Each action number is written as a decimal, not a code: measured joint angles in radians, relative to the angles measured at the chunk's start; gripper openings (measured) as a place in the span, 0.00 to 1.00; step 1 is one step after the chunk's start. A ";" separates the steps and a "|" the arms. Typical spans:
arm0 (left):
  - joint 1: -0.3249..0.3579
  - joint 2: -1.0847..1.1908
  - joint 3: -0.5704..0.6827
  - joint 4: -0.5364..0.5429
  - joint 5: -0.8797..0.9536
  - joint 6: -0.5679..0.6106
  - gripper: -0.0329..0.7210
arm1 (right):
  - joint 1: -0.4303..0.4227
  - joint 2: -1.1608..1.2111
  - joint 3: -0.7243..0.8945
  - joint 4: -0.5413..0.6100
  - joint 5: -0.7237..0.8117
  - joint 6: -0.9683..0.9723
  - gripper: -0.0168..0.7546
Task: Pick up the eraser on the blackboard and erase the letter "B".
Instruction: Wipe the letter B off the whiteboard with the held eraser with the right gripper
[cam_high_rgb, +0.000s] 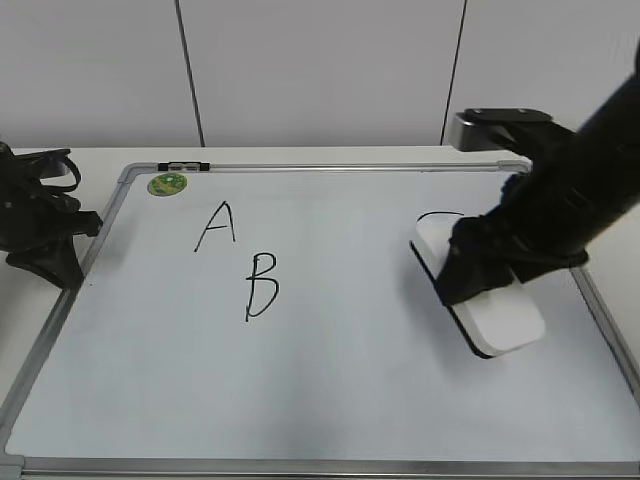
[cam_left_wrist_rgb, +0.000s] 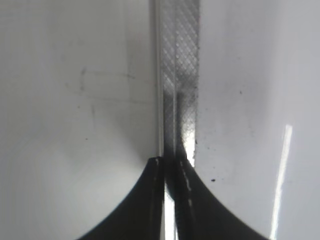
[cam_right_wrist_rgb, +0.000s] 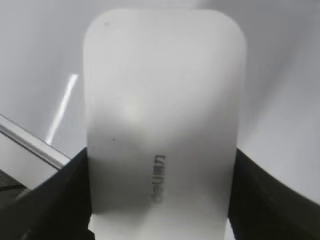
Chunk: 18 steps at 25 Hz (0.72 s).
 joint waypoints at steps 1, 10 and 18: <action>0.000 0.000 0.000 0.000 0.000 0.000 0.06 | 0.024 0.015 -0.028 0.000 0.015 0.000 0.74; 0.000 0.000 0.000 0.000 0.000 0.000 0.06 | 0.213 0.246 -0.322 -0.037 0.080 0.049 0.74; 0.000 0.000 0.000 -0.004 0.002 0.000 0.06 | 0.273 0.464 -0.584 -0.081 0.146 0.094 0.74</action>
